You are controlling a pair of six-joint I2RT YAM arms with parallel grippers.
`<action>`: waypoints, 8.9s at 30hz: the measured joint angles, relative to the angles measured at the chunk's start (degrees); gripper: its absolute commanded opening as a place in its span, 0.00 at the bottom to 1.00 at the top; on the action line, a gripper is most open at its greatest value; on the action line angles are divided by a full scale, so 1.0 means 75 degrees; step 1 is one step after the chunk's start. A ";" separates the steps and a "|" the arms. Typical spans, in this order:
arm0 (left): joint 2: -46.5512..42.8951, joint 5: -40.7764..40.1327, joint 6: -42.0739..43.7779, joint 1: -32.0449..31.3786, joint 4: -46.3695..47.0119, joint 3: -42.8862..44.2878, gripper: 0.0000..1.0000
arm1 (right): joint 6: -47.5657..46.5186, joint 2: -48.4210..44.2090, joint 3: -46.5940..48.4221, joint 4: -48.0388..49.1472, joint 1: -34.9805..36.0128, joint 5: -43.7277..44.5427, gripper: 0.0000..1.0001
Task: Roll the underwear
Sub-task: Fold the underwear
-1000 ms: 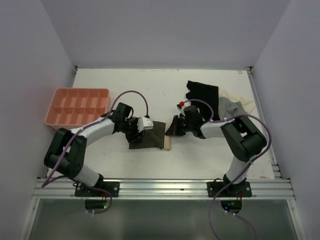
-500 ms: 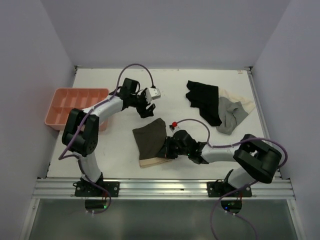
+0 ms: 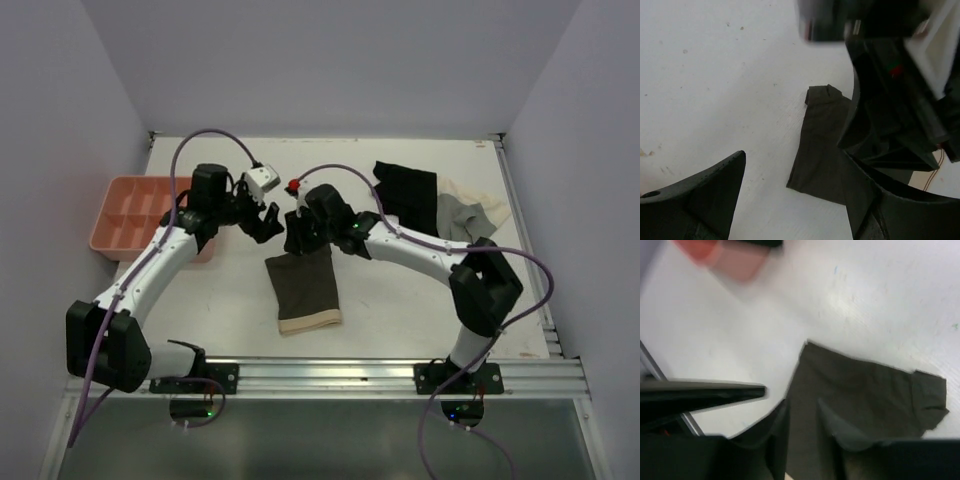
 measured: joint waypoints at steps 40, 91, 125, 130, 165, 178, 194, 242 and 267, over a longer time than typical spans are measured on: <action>0.0329 0.2066 -0.1457 0.3284 0.0335 0.0766 0.83 | -0.1743 0.3054 0.2148 -0.3171 0.1084 0.0886 0.45; 0.3322 0.1393 -0.0874 0.0376 -0.0131 0.0006 0.64 | 0.2398 0.0545 -0.1950 -0.0361 -0.2005 0.0402 0.30; 0.4444 0.2049 0.0650 0.1542 -0.1440 0.1072 0.60 | 0.4736 0.2678 -0.0321 0.1711 -0.0326 0.0026 0.18; 0.4797 0.2500 0.0568 0.1574 -0.1437 0.1288 0.53 | 0.4782 0.2734 -0.0306 0.1792 -0.0329 0.0000 0.16; 0.3794 0.2498 0.0449 0.1667 -0.0629 -0.0195 0.00 | 0.4255 0.0935 -0.1125 0.0691 -0.0609 -0.0341 0.27; 0.1938 0.1075 0.0533 0.0682 0.0644 -0.1542 0.00 | 0.5039 0.1364 -0.2142 0.1682 -0.0574 -0.0644 0.20; 0.0309 -0.0874 0.0956 -0.1049 0.1440 -0.2812 0.00 | 0.5123 0.1597 -0.2165 0.2384 -0.0560 -0.0775 0.21; 0.1282 -0.3255 -0.1536 -0.0670 0.1504 -0.2276 0.00 | 0.6120 0.0685 -0.2372 0.2538 0.0842 0.1017 0.12; 0.1953 -0.1734 -0.2958 0.0020 0.1495 -0.1848 0.00 | 0.4301 0.0784 -0.1708 0.2559 -0.0548 -0.0997 0.19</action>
